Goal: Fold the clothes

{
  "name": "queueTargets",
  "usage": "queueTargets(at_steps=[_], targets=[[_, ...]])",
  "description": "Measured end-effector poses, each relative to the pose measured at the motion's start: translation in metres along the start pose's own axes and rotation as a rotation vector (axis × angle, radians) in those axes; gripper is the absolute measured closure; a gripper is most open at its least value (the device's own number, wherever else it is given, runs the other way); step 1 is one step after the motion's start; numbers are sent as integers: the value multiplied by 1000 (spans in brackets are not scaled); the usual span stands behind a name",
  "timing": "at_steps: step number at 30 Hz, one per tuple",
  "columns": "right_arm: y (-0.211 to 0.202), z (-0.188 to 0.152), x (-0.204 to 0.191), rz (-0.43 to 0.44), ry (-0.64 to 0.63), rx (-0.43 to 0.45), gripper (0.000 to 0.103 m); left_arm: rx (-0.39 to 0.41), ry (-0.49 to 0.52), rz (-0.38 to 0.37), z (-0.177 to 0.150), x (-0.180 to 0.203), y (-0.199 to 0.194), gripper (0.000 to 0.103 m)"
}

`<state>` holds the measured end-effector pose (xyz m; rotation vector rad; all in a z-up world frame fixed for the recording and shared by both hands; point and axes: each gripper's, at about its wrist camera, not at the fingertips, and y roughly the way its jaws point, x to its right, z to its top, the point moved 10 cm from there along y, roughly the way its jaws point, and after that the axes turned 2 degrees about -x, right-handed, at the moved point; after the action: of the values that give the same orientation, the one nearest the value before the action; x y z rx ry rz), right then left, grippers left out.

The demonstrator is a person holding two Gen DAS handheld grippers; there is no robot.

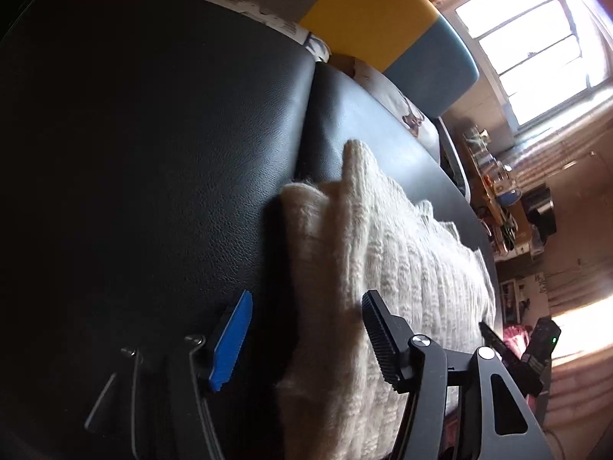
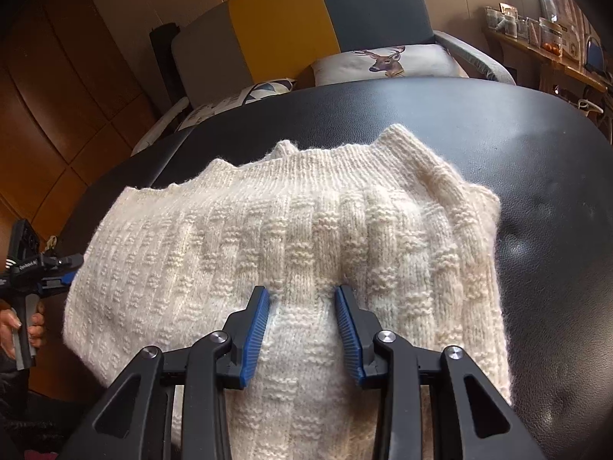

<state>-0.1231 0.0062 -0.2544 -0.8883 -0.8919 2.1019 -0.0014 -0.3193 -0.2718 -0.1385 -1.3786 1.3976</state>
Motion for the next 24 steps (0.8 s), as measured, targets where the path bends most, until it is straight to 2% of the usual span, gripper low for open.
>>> queueTargets(at_steps=[7, 16, 18, 20, 22, 24], targets=[[0, -1, -2, 8, 9, 8, 67, -40, 34, -42, 1, 17, 24, 37], [-3, 1, -3, 36, 18, -14, 67, -32, 62, -64, 6, 28, 37, 38], [-9, 3, -4, 50, 23, -3, 67, -22, 54, -75, 6, 26, 33, 61], [-18, 6, -3, 51, 23, 18, 66, -22, 42, -108, 6, 28, 32, 73], [-30, 8, 3, 23, 28, 43, 61, -21, 45, -121, 5, 31, 32, 77], [-43, 10, 13, -1, 41, 58, 61, -20, 43, -129, 5, 31, 31, 79]])
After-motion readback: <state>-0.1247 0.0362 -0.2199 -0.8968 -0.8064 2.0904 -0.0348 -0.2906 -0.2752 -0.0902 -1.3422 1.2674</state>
